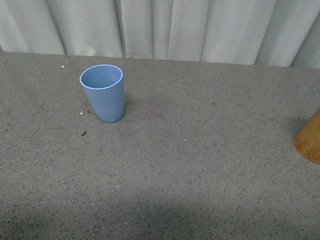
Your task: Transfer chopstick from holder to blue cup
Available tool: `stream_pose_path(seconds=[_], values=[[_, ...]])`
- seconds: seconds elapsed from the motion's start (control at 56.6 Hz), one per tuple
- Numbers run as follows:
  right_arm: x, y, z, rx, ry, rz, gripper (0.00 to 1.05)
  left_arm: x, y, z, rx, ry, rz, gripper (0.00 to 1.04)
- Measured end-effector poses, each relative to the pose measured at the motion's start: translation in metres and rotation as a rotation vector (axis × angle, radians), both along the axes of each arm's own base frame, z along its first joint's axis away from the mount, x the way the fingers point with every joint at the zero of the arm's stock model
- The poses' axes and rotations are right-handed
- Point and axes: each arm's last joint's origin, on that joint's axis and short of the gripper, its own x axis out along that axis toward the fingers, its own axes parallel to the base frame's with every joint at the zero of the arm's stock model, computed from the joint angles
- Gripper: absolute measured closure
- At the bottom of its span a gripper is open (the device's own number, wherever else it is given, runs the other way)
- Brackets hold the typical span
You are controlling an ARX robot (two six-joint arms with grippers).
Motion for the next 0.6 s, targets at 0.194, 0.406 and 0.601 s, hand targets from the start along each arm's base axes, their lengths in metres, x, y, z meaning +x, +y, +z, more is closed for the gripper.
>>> stream_pose_path(seconds=[0.194,0.406,0.601], values=[[0.000,0.000,0.000,0.000,-0.001,-0.001,0.09,0.000,0.002,0.007,-0.022,-0.096,0.269,0.07],[0.000,0.000,0.000,0.000,-0.001,0.000,0.09,0.007,-0.010,0.005,-0.036,-0.043,0.254,0.07],[0.000,0.000,0.000,0.000,-0.001,0.000,0.09,0.054,-0.032,0.019,-0.035,-0.061,0.321,0.07]])
